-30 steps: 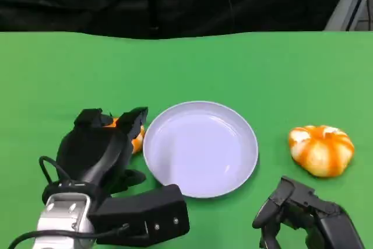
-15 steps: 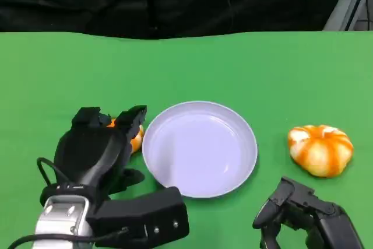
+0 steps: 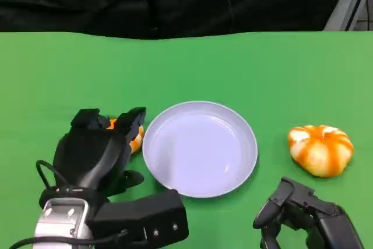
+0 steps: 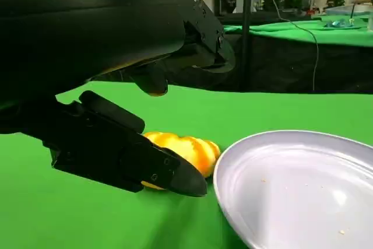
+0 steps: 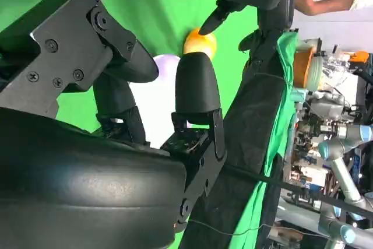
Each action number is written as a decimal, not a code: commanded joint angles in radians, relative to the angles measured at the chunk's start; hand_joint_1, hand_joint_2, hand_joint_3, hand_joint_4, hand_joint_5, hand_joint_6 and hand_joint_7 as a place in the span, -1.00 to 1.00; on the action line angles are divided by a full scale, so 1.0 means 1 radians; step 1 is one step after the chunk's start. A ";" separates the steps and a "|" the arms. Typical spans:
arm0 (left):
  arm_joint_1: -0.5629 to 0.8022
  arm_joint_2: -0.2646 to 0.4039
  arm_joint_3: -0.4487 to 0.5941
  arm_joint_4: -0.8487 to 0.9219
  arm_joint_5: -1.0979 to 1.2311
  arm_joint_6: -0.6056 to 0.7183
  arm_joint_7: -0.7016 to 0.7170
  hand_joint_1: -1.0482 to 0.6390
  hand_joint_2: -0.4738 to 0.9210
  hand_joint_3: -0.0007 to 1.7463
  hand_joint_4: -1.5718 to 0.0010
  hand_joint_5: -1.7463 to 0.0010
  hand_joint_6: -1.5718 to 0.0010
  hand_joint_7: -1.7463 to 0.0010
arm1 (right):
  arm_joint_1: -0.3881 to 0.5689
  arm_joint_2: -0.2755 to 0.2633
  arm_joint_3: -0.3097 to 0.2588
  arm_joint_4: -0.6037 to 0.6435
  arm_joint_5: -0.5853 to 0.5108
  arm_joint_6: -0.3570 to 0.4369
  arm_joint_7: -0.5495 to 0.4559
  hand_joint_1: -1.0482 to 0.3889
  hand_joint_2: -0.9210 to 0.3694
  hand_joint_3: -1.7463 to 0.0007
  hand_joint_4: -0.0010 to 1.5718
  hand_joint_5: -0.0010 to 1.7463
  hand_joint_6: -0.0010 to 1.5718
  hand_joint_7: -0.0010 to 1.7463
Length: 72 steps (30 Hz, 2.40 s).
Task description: Grasp the bread from the table and place it into the plate.
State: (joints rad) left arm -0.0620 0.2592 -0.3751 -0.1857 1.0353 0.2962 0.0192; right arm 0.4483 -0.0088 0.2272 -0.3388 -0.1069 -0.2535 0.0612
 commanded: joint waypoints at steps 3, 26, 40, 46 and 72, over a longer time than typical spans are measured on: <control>-0.022 0.019 0.006 0.028 0.045 0.013 -0.005 -0.42 0.94 -0.99 0.88 -0.16 0.53 0.94 | 0.008 -0.008 -0.007 0.005 0.016 -0.007 0.000 0.43 -0.13 -0.53 -0.16 0.95 -0.15 0.69; -0.072 0.028 -0.002 0.097 0.068 0.034 -0.032 -0.44 0.91 -1.00 0.84 -0.06 0.53 0.94 | 0.010 -0.008 -0.007 0.001 0.016 -0.001 0.000 0.43 -0.14 -0.53 -0.15 0.93 -0.15 0.68; -0.166 0.030 -0.022 0.267 0.046 0.069 -0.087 -0.41 0.93 -0.99 0.78 0.15 0.51 0.96 | 0.044 -0.009 0.005 -0.022 0.003 -0.028 -0.006 0.43 -0.15 -0.52 -0.17 0.92 -0.15 0.67; -0.185 0.030 -0.032 0.299 0.033 0.074 -0.111 -0.42 0.96 -0.99 0.73 0.24 0.50 0.97 | 0.046 -0.011 0.003 -0.032 0.002 -0.020 -0.004 0.41 -0.14 -0.52 -0.17 0.92 -0.15 0.68; -0.312 0.061 -0.042 0.774 -0.205 -0.337 0.365 0.06 0.99 -0.87 -0.16 -0.98 0.12 -0.97 | 0.049 -0.013 0.009 -0.034 0.000 -0.013 -0.005 0.41 -0.15 -0.52 -0.18 0.94 -0.16 0.68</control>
State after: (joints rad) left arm -0.3971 0.3010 -0.4255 0.5882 0.8439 -0.0142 0.3462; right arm 0.4974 -0.0129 0.2435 -0.3689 -0.1076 -0.2677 0.0626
